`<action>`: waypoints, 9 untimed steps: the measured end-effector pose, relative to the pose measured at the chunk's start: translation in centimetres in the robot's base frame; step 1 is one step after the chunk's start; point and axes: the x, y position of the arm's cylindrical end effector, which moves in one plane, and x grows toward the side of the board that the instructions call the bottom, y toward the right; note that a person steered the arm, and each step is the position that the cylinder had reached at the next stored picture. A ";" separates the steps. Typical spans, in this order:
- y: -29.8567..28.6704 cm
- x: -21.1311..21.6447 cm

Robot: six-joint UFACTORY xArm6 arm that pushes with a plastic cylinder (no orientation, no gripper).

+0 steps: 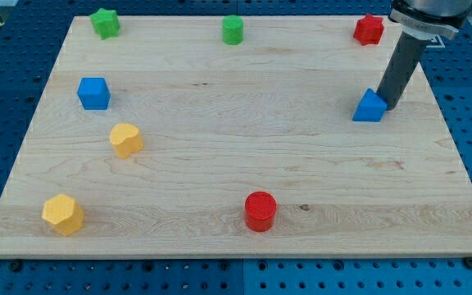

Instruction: Move the blue triangle to the center

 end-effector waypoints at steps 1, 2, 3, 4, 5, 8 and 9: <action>-0.8 1.8; -2.9 2.1; -5.8 2.1; -8.4 2.1; -11.0 2.0; -16.5 3.6; -17.6 5.3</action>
